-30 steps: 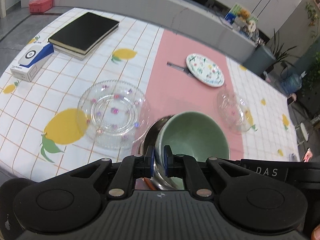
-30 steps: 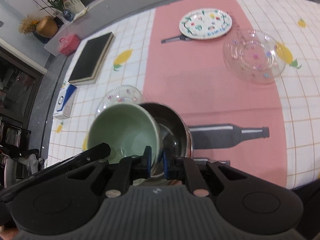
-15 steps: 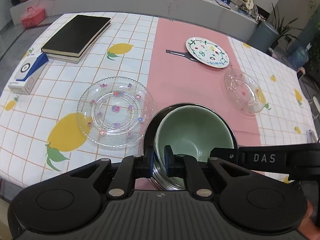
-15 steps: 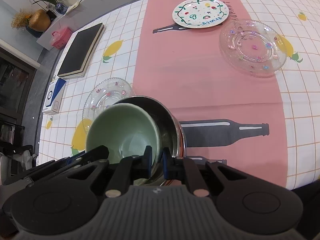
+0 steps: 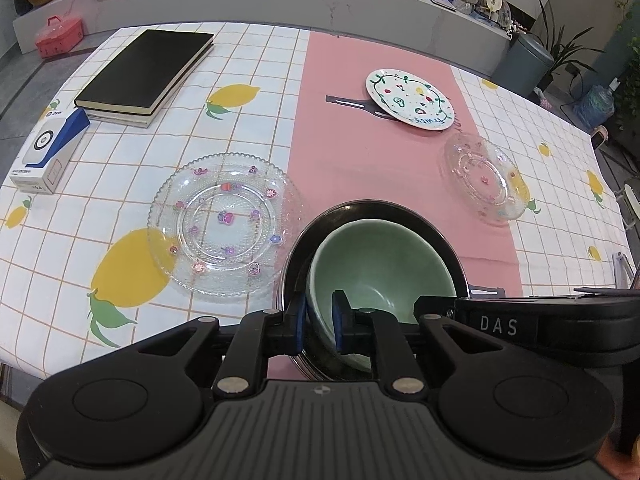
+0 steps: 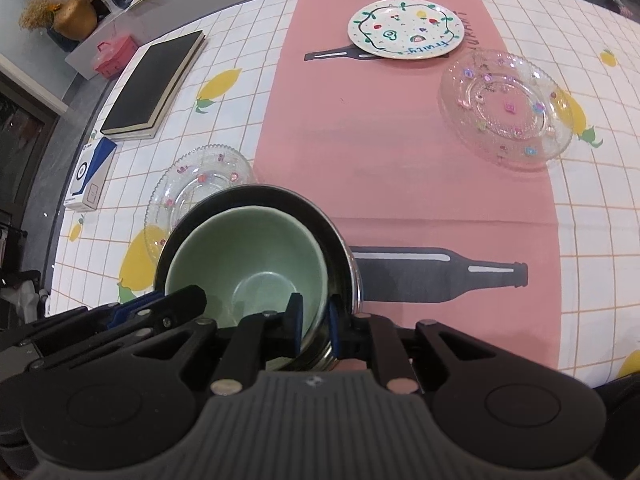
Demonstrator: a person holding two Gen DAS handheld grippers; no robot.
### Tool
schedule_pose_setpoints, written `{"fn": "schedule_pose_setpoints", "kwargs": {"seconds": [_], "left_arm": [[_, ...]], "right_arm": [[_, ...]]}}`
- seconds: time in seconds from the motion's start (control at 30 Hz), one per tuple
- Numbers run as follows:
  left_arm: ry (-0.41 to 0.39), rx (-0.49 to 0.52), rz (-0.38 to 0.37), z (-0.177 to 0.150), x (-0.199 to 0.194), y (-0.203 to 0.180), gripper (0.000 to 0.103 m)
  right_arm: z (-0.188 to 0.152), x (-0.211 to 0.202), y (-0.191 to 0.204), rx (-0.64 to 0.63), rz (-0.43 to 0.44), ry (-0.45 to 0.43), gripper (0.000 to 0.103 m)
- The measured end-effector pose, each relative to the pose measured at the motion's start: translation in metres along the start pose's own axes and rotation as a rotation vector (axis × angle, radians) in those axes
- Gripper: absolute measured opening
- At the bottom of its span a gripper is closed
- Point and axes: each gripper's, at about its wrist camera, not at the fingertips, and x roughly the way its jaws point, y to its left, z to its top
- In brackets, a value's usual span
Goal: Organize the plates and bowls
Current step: 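Carry the green bowl with both grippers and lower it into the steel bowls, then open both grippers and lift them off the green bowl rim, then move both grippers to the scalloped glass plate and close on its rim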
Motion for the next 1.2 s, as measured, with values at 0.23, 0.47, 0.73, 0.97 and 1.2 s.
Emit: {"fn": "schedule_pose_setpoints", "kwargs": {"seconds": [0.23,0.47,0.73,0.97,1.2], "left_arm": [[-0.034,-0.011,-0.013,0.004,-0.010,0.003,0.024],[-0.081,-0.020,-0.021,0.010,-0.026,0.008,0.032],[-0.167,-0.047,-0.094,0.017,-0.047,0.026,0.039],[-0.196,-0.113,-0.075,0.025,-0.050,0.060,0.039],[-0.171,-0.250,-0.074,0.032,-0.033,0.106,0.039]], "right_arm": [[0.001,-0.012,0.006,-0.039,-0.007,-0.044,0.026],[0.005,-0.031,0.013,-0.081,-0.026,-0.110,0.036],[0.007,-0.047,0.008,-0.063,0.076,-0.220,0.042],[0.019,-0.044,0.007,-0.112,0.113,-0.285,0.046],[0.045,-0.019,0.014,-0.143,0.115,-0.227,0.046]]}}
